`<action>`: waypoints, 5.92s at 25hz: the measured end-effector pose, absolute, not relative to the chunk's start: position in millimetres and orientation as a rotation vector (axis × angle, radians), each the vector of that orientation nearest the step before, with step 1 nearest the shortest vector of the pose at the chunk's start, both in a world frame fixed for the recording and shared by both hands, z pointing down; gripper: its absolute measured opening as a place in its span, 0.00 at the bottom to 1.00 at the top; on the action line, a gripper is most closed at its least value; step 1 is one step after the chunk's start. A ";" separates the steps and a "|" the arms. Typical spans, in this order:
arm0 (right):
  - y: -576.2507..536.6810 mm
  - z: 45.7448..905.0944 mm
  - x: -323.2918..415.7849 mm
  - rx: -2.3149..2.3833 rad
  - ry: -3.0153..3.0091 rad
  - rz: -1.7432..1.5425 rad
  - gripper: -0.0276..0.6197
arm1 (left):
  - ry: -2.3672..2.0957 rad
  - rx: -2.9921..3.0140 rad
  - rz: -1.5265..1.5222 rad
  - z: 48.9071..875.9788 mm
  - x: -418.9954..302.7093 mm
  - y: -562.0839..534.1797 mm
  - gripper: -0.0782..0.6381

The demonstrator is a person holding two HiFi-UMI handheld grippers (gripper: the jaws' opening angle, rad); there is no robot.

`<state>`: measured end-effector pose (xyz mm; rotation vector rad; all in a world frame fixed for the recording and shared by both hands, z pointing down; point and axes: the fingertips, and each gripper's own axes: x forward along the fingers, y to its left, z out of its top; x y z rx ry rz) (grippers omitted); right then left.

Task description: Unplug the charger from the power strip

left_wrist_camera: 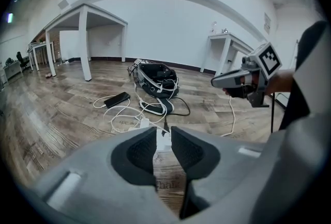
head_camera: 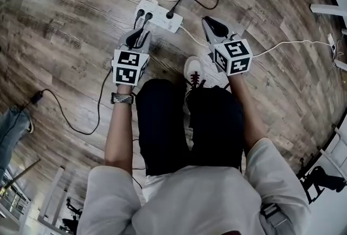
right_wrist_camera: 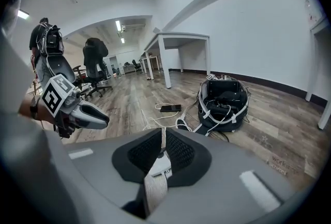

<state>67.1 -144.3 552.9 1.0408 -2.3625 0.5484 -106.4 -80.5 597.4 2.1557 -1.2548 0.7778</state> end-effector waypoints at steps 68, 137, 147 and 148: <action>-138.6 793.4 6.3 0.896 -2.300 0.656 0.05 | -1.184 2.110 0.665 780.7 -40.3 -130.7 0.32; -132.3 794.4 -1.5 0.934 -2.337 0.640 0.05 | -1.200 2.163 0.850 780.7 -49.3 -125.7 0.30; -132.8 794.2 -1.6 0.935 -2.352 0.628 0.05 | -1.196 2.079 0.677 778.8 -52.7 -126.5 0.32; -132.9 794.3 -1.6 0.933 -2.353 0.632 0.05 | -1.199 2.083 0.683 778.8 -52.7 -126.6 0.32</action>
